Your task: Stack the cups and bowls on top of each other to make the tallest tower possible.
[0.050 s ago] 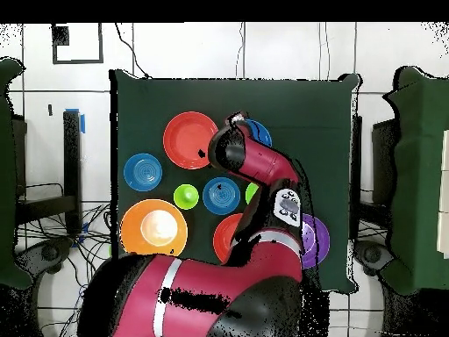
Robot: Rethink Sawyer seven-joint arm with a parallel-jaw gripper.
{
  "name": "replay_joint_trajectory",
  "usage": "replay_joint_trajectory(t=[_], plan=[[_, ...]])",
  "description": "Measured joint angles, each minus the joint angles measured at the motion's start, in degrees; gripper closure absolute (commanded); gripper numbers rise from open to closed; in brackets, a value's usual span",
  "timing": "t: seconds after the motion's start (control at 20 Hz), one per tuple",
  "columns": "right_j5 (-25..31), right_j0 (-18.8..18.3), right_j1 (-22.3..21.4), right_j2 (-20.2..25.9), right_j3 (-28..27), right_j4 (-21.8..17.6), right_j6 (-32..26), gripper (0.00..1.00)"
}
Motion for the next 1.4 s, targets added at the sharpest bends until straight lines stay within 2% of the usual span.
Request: replay_joint_trajectory(t=[0.65,0.7,1.05,1.4], plan=[[-0.01,0.04,1.96,-0.53,-1.87,0.62,0.0,0.0],[0.08,0.07,2.23,-0.59,-2.55,0.62,0.0,1.0],[3.1,0.64,2.07,-1.91,-4.34,0.6,-0.01,1.0],[8.55,0.82,2.08,-3.04,-6.27,0.59,-0.01,1.0]])
